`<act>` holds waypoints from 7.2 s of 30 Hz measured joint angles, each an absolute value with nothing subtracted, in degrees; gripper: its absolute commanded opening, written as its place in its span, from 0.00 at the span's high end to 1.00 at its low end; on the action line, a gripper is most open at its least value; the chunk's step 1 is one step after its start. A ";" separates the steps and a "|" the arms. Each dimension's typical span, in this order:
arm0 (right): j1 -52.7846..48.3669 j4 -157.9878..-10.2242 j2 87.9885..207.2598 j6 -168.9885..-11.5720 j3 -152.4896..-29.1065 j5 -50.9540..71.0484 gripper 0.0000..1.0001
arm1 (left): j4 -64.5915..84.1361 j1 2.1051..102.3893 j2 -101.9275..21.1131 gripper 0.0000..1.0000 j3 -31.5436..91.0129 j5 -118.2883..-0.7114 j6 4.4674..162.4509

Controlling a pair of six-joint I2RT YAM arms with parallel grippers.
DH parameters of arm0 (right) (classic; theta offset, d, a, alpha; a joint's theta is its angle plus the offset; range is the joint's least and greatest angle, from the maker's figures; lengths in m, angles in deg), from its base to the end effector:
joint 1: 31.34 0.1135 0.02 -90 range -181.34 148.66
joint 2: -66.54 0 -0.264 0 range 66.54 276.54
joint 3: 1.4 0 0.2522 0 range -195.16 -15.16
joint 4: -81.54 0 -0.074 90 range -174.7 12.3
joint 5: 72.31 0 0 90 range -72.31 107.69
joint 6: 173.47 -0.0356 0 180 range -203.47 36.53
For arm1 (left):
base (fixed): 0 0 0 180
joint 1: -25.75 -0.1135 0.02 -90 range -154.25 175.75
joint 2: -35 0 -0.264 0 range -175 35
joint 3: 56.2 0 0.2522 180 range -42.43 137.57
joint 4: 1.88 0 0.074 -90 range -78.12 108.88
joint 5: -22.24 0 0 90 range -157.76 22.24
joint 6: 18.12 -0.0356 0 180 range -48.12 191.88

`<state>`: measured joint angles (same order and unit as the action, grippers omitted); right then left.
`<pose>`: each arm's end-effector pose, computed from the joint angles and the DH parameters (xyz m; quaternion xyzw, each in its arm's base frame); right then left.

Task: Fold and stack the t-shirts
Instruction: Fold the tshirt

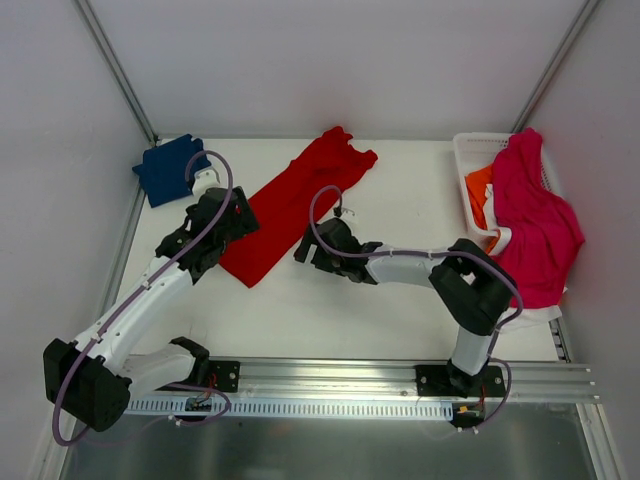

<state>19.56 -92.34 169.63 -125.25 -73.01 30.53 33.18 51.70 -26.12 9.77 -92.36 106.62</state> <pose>0.2464 0.2907 0.1726 -0.0217 0.8927 0.2481 0.3755 0.2184 -0.0898 0.3125 -0.1708 0.8364 -0.0866 0.5136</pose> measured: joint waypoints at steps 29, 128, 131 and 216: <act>25.37 -102.04 185.81 -132.28 -88.64 29.17 0.05 | 33.15 51.70 -23.48 0.24 7.74 -92.56 106.60; 48.41 -56.04 123.64 -152.89 -35.87 63.27 0.38 | -17.31 89.19 -40.31 0.30 -25.03 -71.25 130.64; 49.24 -56.21 125.22 -152.85 -36.49 62.90 0.53 | -17.34 89.21 -40.40 0.30 -24.98 -71.44 131.17; 49.09 -31.71 139.78 -148.35 -65.99 72.87 0.99 | 27.67 91.24 -32.62 1.00 1.12 -86.94 123.12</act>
<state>49.09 -31.71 139.78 -148.35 -65.99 72.87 27.67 91.24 -32.62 1.12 -86.94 123.12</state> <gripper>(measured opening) 0.036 0.021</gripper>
